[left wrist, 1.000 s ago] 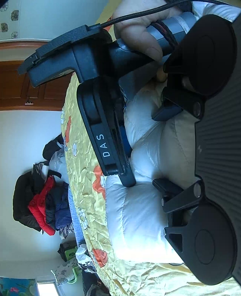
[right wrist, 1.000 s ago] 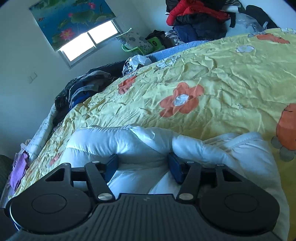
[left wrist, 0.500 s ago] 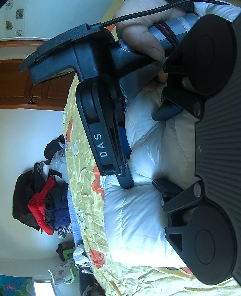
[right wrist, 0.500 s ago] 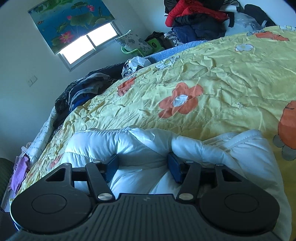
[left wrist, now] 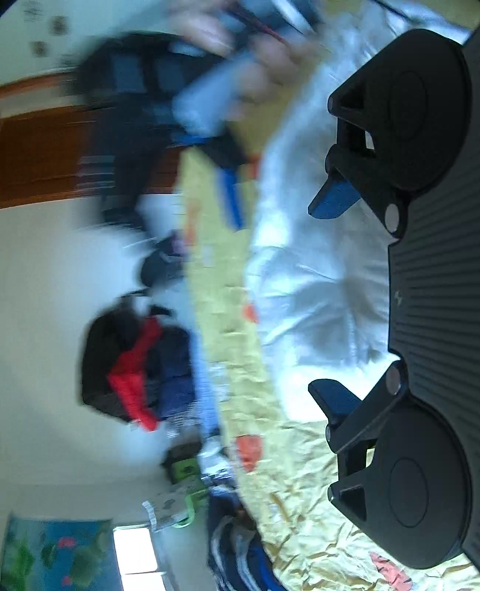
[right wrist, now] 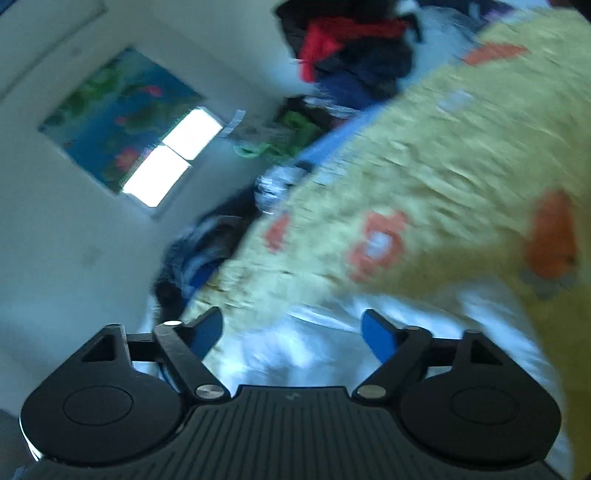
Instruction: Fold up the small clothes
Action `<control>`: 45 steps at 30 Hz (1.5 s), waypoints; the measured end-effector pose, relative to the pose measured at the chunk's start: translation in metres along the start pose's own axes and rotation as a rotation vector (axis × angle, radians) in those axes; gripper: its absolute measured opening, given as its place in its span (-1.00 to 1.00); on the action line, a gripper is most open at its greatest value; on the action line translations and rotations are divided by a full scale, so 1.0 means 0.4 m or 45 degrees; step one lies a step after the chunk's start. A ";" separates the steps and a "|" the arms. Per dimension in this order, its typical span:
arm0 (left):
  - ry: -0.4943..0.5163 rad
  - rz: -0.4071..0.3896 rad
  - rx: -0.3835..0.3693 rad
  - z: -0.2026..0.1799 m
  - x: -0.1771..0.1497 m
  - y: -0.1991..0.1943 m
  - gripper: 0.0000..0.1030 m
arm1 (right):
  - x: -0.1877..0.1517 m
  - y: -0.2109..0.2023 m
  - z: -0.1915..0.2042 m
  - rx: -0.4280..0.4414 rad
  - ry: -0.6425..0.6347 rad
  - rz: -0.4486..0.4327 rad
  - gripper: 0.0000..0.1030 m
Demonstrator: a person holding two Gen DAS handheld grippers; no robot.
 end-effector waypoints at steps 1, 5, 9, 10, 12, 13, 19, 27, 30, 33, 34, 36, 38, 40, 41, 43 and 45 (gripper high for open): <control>0.039 0.034 -0.005 -0.008 -0.006 0.022 0.83 | 0.009 0.024 0.029 0.051 -0.028 0.034 0.99; 0.115 0.075 -0.007 -0.015 -0.027 0.078 0.83 | 0.001 0.174 0.080 0.144 -0.193 0.289 0.98; 0.016 0.144 -0.033 0.002 -0.026 0.114 0.84 | -0.037 0.273 -0.005 0.049 -0.234 0.389 0.87; -0.004 0.151 -0.034 0.005 -0.029 0.124 0.84 | -0.043 0.286 -0.030 0.039 -0.231 0.374 0.84; -0.013 0.162 -0.027 0.006 -0.034 0.147 0.84 | -0.054 0.306 -0.062 -0.009 -0.222 0.359 0.85; -0.014 0.166 -0.021 0.006 -0.038 0.156 0.85 | -0.062 0.320 -0.077 -0.036 -0.214 0.376 0.85; -0.001 0.166 0.017 0.001 -0.053 0.178 0.89 | -0.072 0.335 -0.102 0.009 -0.255 0.321 0.87; -0.210 -0.065 0.013 0.074 -0.016 0.004 0.91 | 0.013 0.151 -0.053 -0.018 -0.131 0.270 0.90; -0.520 -0.045 -0.010 0.180 -0.015 -0.053 0.92 | 0.030 0.008 -0.080 -0.093 -0.185 0.246 1.00; -0.887 0.219 -0.043 0.277 -0.062 -0.015 0.91 | 0.007 -0.096 -0.176 -0.258 -0.135 0.287 0.98; -0.989 0.283 -0.092 0.289 -0.081 -0.006 0.91 | -0.010 -0.119 -0.210 -0.307 -0.090 0.310 0.95; -1.087 0.342 -0.181 0.291 -0.096 0.006 0.91 | -0.053 -0.141 -0.263 -0.318 0.023 0.368 0.86; -1.083 0.395 -0.270 0.267 -0.095 0.020 0.91 | -0.096 -0.140 -0.282 -0.264 0.095 0.408 0.84; -1.080 0.424 -0.275 0.253 -0.096 0.044 0.91 | -0.120 -0.139 -0.271 -0.206 0.087 0.369 0.86; -1.081 0.432 -0.269 0.247 -0.097 0.056 0.88 | -0.130 -0.130 -0.266 -0.178 0.105 0.364 0.82; -1.096 0.447 -0.256 0.241 -0.101 0.071 0.61 | -0.145 -0.108 -0.251 -0.135 0.116 0.380 0.36; -1.066 0.427 -0.246 0.243 -0.078 0.077 0.17 | -0.159 -0.081 -0.226 -0.146 0.050 0.403 0.08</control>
Point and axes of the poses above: each gripper's, at about its wrist camera, not at the fingertips, and y roughly the way its jaws point, z to its left, x to its top, the point moved 5 cm from there along y, roughly the way its jaws point, and after that the axes turned 12 degrees about -y, right-handed, at the moved point
